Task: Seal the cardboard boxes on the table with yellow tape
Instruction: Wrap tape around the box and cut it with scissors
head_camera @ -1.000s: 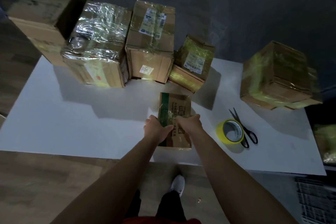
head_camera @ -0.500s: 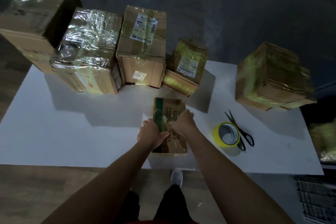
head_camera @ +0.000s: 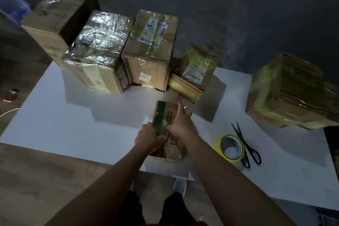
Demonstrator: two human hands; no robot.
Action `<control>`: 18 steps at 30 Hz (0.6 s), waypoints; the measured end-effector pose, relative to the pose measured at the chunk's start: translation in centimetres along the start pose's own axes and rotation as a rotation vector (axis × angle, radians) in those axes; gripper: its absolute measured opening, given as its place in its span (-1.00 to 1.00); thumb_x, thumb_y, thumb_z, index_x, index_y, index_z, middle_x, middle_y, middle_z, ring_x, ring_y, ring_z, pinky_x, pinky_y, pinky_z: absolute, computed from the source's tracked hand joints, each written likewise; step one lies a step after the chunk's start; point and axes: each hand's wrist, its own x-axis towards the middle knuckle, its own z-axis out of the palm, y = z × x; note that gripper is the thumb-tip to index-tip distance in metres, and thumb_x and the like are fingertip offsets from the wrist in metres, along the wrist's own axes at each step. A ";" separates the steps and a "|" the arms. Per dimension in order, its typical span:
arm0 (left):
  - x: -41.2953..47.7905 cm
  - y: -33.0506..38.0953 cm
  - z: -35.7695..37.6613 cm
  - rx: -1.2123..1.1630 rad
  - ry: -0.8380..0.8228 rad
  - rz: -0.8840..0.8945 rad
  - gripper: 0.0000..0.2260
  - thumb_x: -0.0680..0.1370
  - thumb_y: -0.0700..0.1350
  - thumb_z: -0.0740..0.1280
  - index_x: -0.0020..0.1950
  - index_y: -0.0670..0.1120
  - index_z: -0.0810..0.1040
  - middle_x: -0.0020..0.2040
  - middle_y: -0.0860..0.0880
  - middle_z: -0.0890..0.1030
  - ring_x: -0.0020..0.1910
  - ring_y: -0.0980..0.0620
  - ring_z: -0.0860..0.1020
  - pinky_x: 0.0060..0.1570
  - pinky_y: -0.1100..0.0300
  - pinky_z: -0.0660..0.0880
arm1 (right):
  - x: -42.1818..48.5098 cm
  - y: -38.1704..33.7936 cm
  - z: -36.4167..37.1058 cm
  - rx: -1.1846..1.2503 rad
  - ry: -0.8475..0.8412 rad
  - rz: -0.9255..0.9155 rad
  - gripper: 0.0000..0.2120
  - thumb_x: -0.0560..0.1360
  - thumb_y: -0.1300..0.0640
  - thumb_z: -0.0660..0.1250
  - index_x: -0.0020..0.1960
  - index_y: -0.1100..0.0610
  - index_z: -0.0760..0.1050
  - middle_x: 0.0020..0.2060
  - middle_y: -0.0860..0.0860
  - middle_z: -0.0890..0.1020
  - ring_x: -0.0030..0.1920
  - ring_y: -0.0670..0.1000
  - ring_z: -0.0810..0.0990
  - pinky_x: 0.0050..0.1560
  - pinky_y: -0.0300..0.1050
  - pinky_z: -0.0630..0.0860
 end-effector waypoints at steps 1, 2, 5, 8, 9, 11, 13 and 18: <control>-0.1 0.0 0.0 -0.006 0.000 -0.004 -0.54 0.43 0.08 0.47 0.19 -0.10 0.41 0.05 -0.06 0.53 -0.02 0.00 0.57 -0.02 0.03 0.61 | 0.0 0.0 0.1 -0.003 0.000 0.002 0.00 0.42 0.18 0.46 0.55 -0.15 -0.19 0.48 0.22 0.06 0.33 0.28 0.40 0.14 0.09 0.51; -0.1 0.0 0.1 -0.009 0.003 -0.006 -0.54 0.43 0.08 0.47 0.19 -0.10 0.40 0.05 -0.06 0.53 -0.02 0.01 0.57 -0.02 0.03 0.61 | 0.1 -0.1 0.2 -0.005 0.006 0.003 0.01 0.42 0.21 0.46 0.55 -0.16 -0.19 0.48 0.22 0.06 0.33 0.28 0.39 0.13 0.09 0.53; -0.3 -0.1 0.2 0.003 0.018 0.002 -0.55 0.44 0.07 0.46 0.19 -0.10 0.40 0.06 -0.06 0.52 -0.02 0.01 0.57 -0.02 0.04 0.61 | 0.2 -0.4 0.4 0.005 0.020 0.018 0.00 0.43 0.26 0.43 0.54 -0.19 -0.19 0.48 0.23 0.05 0.29 0.27 0.42 -0.04 0.00 0.54; -0.4 -0.2 0.3 0.018 0.034 0.008 -0.52 0.44 0.09 0.46 0.21 -0.11 0.40 0.07 -0.06 0.51 0.00 0.00 0.56 0.00 0.03 0.59 | 0.1 -0.6 0.6 -0.019 0.035 0.029 -0.03 0.47 0.31 0.38 0.54 -0.19 -0.20 0.49 0.24 0.02 0.29 0.26 0.43 -0.07 -0.02 0.51; -0.5 -0.2 0.3 0.030 0.034 0.010 -0.52 0.44 0.10 0.45 0.22 -0.11 0.40 0.08 -0.06 0.50 0.00 0.01 0.55 0.02 0.04 0.59 | 0.1 -0.7 0.8 -0.029 0.044 0.033 -0.04 0.47 0.33 0.37 0.54 -0.18 -0.20 0.50 0.25 0.01 0.29 0.26 0.43 -0.05 -0.02 0.52; -0.6 -0.1 0.3 0.067 0.041 0.024 -0.50 0.46 0.11 0.44 0.24 -0.12 0.39 0.09 -0.06 0.48 0.02 0.01 0.52 0.03 0.06 0.57 | 0.1 -0.8 0.8 -0.042 0.053 0.034 -0.05 0.48 0.36 0.34 0.54 -0.19 -0.19 0.49 0.27 0.02 0.27 0.24 0.45 -0.06 -0.02 0.53; -0.7 0.0 0.2 0.091 0.055 0.034 -0.49 0.46 0.12 0.43 0.25 -0.12 0.37 0.09 -0.06 0.47 0.02 0.01 0.51 0.03 0.07 0.56 | 0.1 -0.8 0.3 -0.043 0.021 0.037 -0.03 0.47 0.39 0.33 0.54 -0.19 -0.19 0.47 0.27 0.05 0.24 0.21 0.47 -0.11 -0.06 0.53; -1.0 0.5 -0.2 0.091 0.049 0.009 -0.49 0.46 0.14 0.43 0.23 -0.13 0.37 0.07 -0.07 0.48 -0.01 -0.01 0.55 0.01 0.02 0.58 | -0.6 1.2 -1.6 -0.024 -0.076 -0.098 0.05 0.40 0.20 0.51 0.56 -0.16 -0.17 0.49 0.25 0.16 0.38 0.21 0.37 0.30 0.05 0.43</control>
